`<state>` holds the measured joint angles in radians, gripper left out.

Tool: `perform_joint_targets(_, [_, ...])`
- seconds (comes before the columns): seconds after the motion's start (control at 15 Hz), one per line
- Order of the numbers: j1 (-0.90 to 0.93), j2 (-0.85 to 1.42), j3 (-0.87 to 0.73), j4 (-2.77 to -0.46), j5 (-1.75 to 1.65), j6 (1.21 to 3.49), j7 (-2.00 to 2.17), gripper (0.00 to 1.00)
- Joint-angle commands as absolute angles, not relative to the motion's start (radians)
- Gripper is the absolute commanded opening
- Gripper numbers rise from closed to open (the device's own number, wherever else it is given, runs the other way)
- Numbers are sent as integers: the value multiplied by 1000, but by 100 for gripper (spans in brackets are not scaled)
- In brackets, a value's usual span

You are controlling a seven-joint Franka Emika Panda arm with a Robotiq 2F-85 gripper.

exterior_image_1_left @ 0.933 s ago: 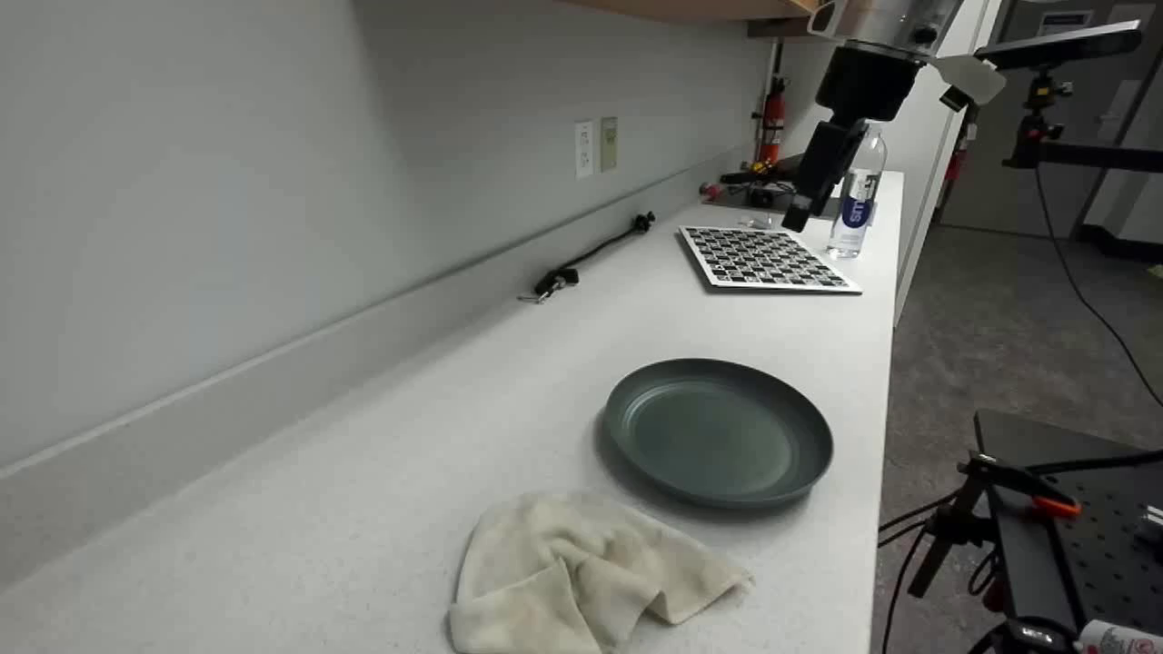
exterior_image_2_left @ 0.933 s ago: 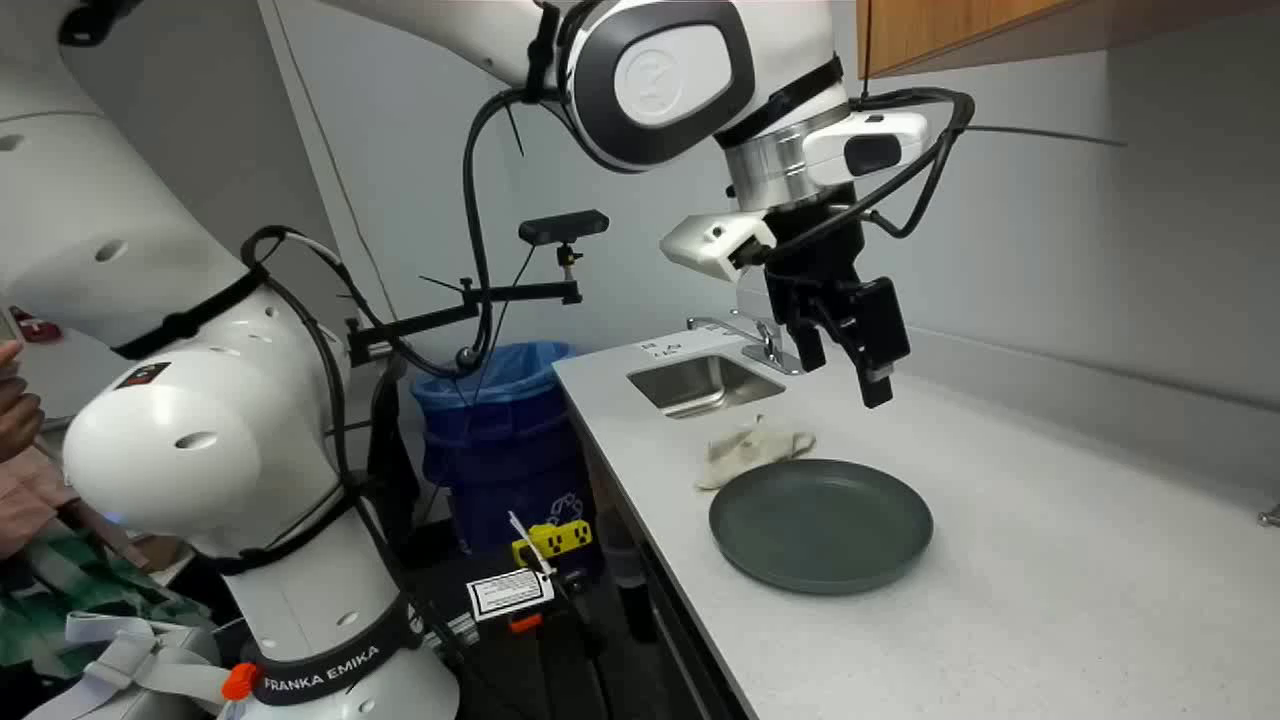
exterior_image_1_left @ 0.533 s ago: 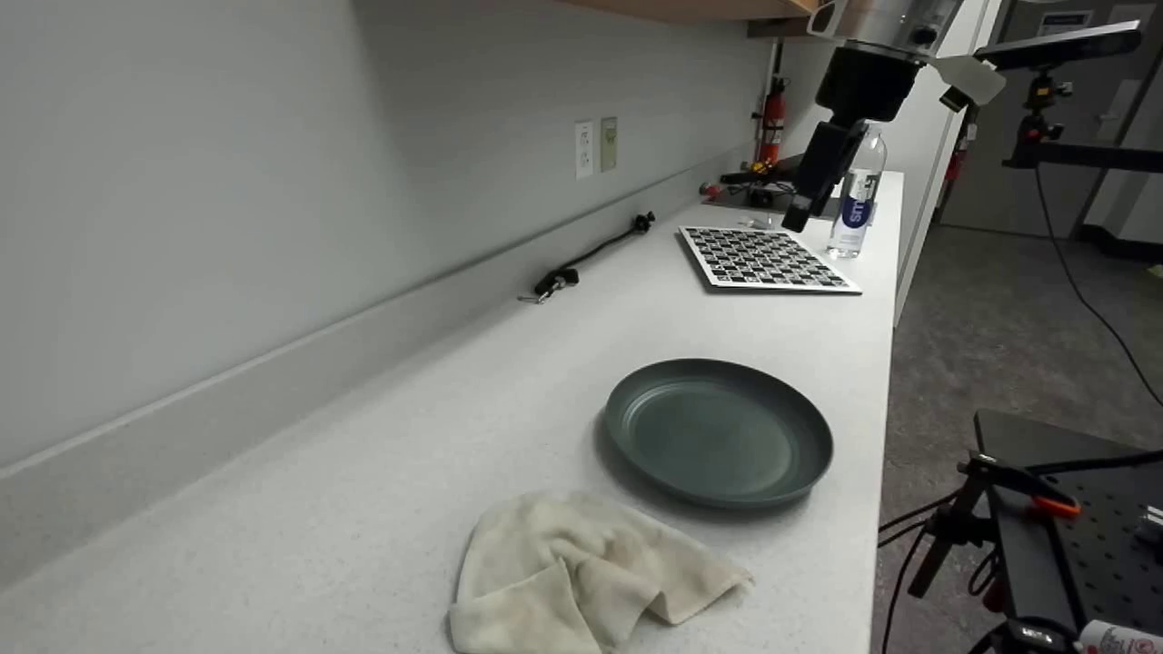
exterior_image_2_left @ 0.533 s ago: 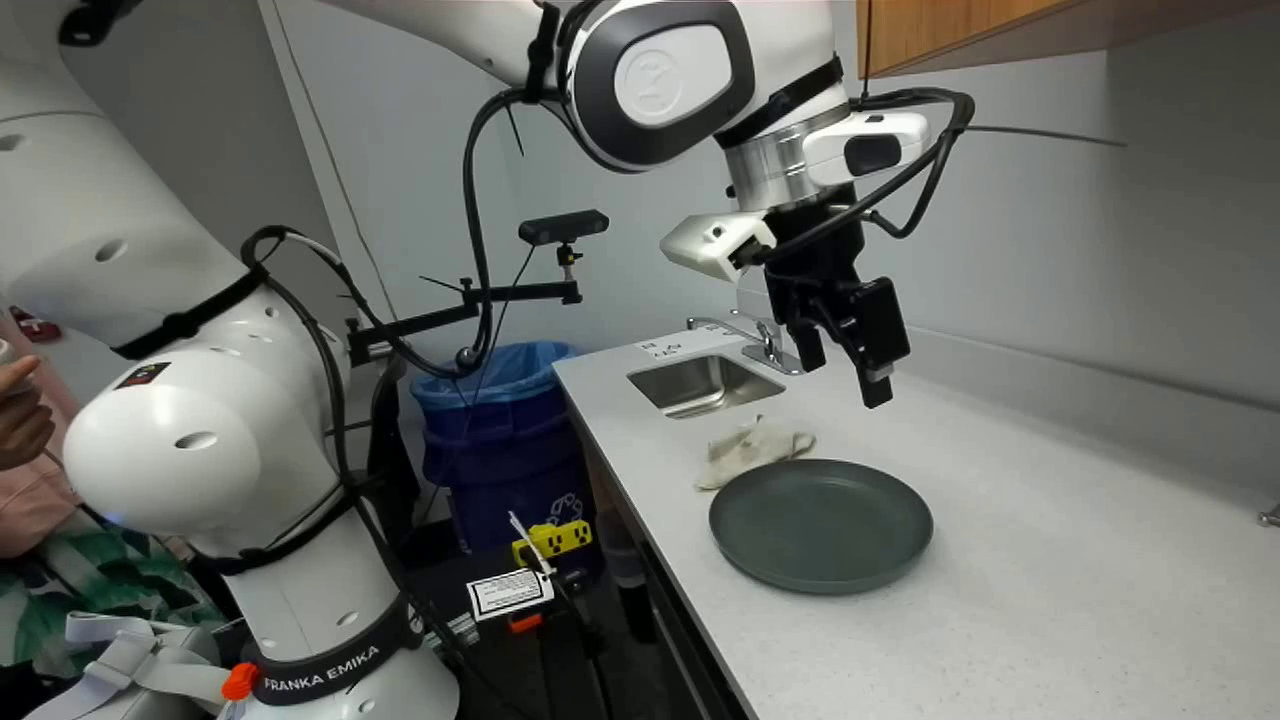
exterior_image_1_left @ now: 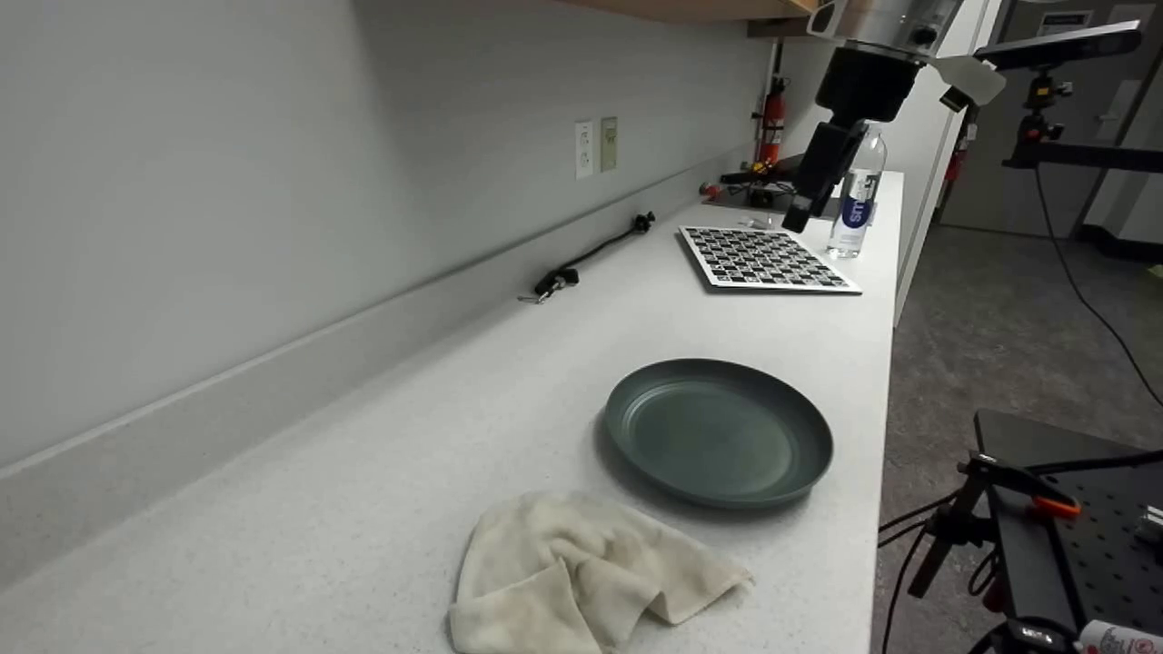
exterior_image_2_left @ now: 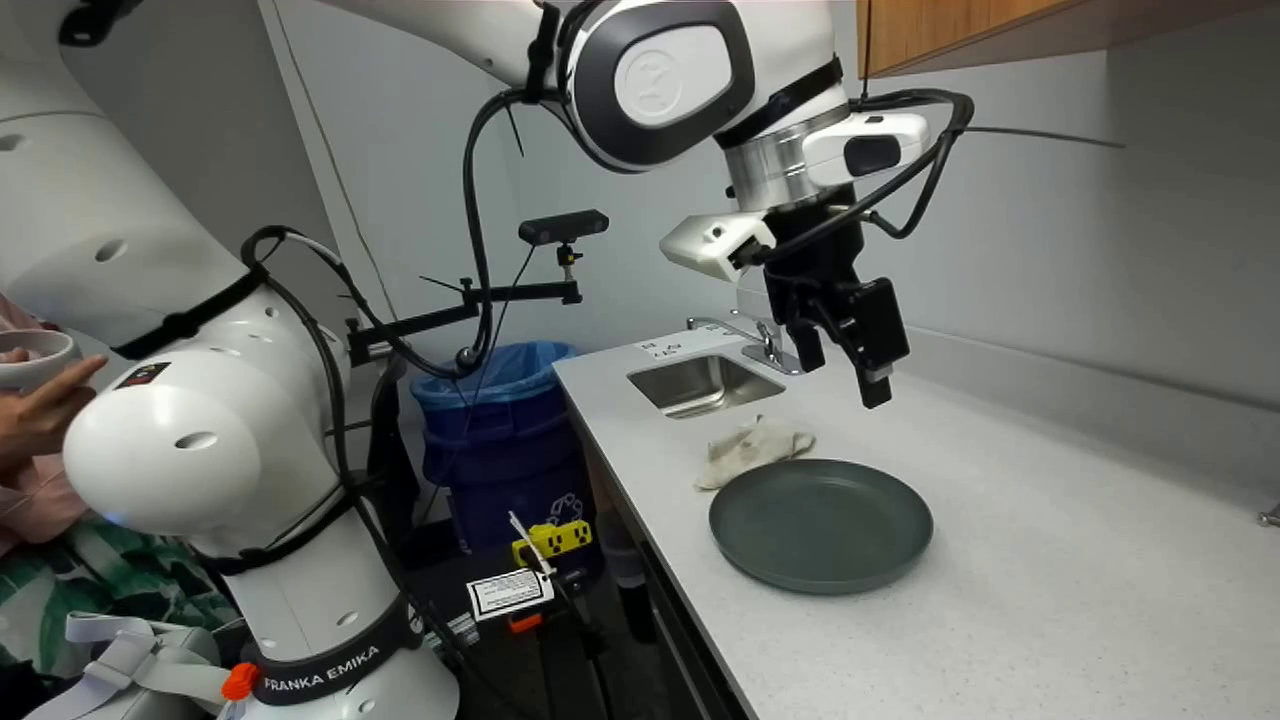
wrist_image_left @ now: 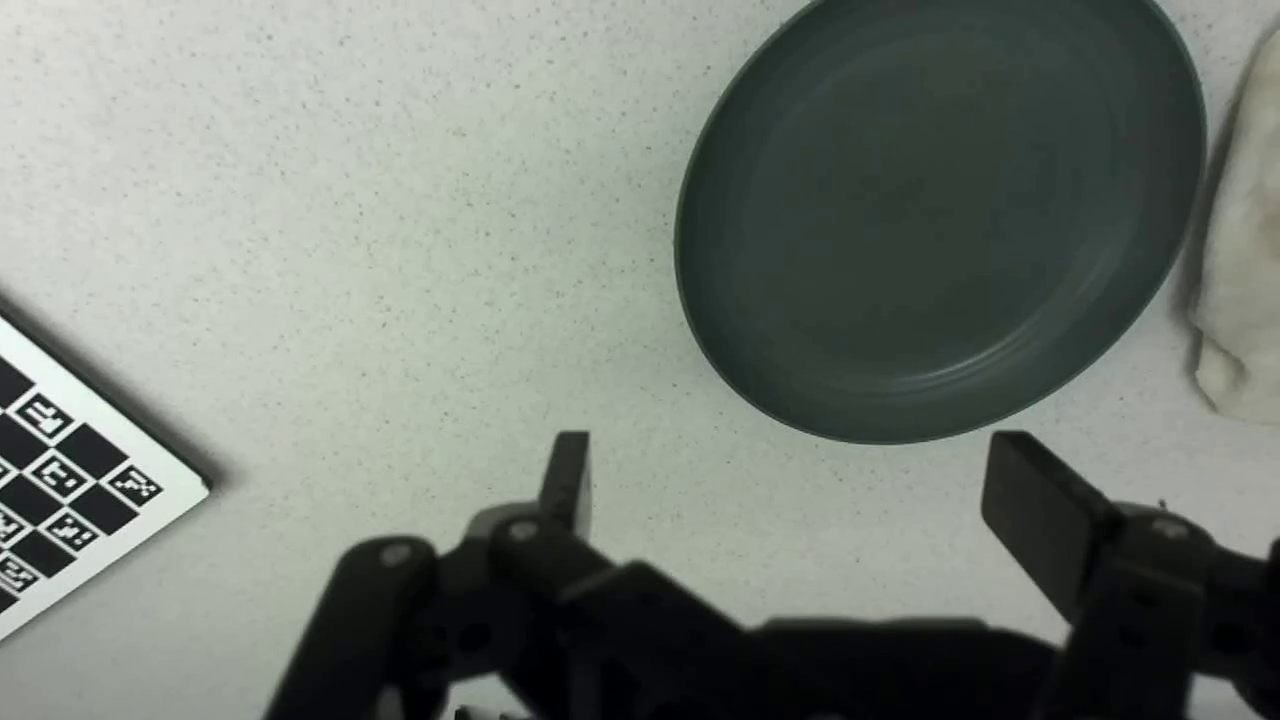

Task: Use the cloth to wipe the plate

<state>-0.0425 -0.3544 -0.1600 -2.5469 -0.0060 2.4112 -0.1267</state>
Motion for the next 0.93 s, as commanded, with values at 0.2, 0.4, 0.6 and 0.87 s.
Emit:
perform_joint_targets(0.2, [13,-203,-3,-2463,1,2381,44,100])
perform_joint_targets(0.4, [77,-76,100,-2378,5,2364,128,100])
perform_joint_targets(0.6, [143,69,173,-2264,13,2350,166,100])
perform_joint_targets(0.87, [226,275,236,-2083,14,2363,183,100])
